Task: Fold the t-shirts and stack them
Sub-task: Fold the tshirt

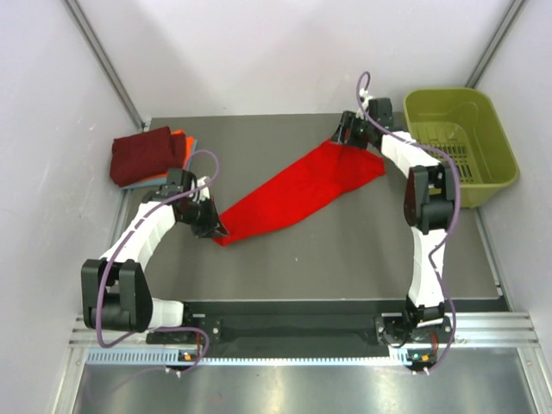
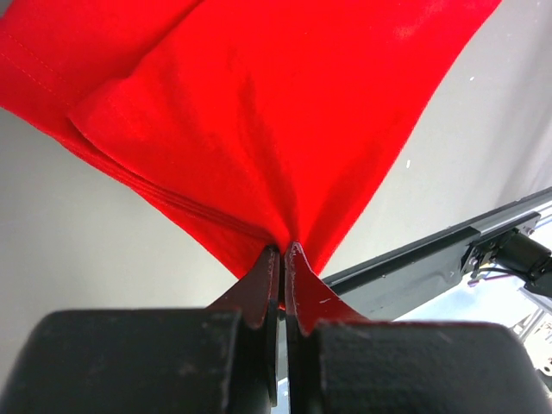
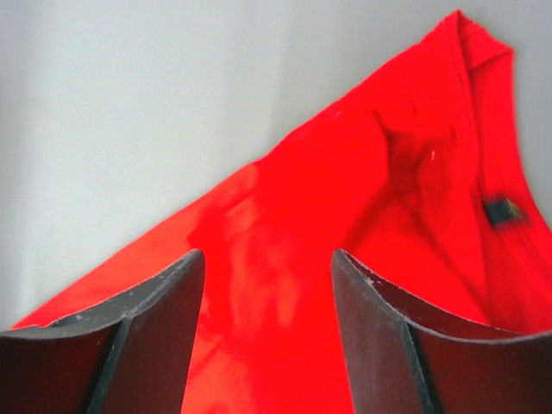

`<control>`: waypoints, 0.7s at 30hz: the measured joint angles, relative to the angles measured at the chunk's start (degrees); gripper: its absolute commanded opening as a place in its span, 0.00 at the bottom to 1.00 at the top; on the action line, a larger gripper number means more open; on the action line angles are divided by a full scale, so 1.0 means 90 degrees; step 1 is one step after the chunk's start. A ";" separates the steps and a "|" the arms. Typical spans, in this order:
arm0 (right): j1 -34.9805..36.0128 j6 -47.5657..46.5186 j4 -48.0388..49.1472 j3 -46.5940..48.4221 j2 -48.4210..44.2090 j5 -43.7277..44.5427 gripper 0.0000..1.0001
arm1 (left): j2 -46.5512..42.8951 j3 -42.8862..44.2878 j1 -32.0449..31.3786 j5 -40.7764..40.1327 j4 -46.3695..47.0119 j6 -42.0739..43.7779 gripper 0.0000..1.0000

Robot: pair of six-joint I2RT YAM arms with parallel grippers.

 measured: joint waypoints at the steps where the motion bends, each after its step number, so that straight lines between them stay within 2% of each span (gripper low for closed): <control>1: 0.0000 -0.0010 0.0007 -0.0204 -0.0296 0.0024 0.61 | -0.0022 0.0000 0.0000 -0.0002 -0.0002 0.0000 0.00; 5: -0.0078 0.0061 -0.0095 -0.1192 -0.1814 0.0022 0.61 | -0.0141 0.0000 0.0000 -0.0005 -0.0002 0.0000 0.00; 8: -0.0189 0.0192 -0.0109 -0.2268 -0.3060 -0.0058 0.61 | -0.0175 0.0000 0.0000 -0.0005 0.0000 0.0000 0.00; 11: -0.0401 0.0347 -0.0153 -0.3383 -0.3857 -0.0100 0.60 | -0.0175 0.0000 0.0000 -0.0005 0.0000 -0.0002 0.00; 17: -0.0828 0.0641 -0.0534 -0.4979 -0.3888 -0.0027 0.58 | -0.0177 0.0002 0.0000 -0.0007 0.0000 -0.0002 0.00; 21: -0.1022 0.0748 -0.0736 -0.5170 -0.3689 0.0019 0.58 | -0.0187 0.0002 0.0000 -0.0010 0.0000 0.0000 0.00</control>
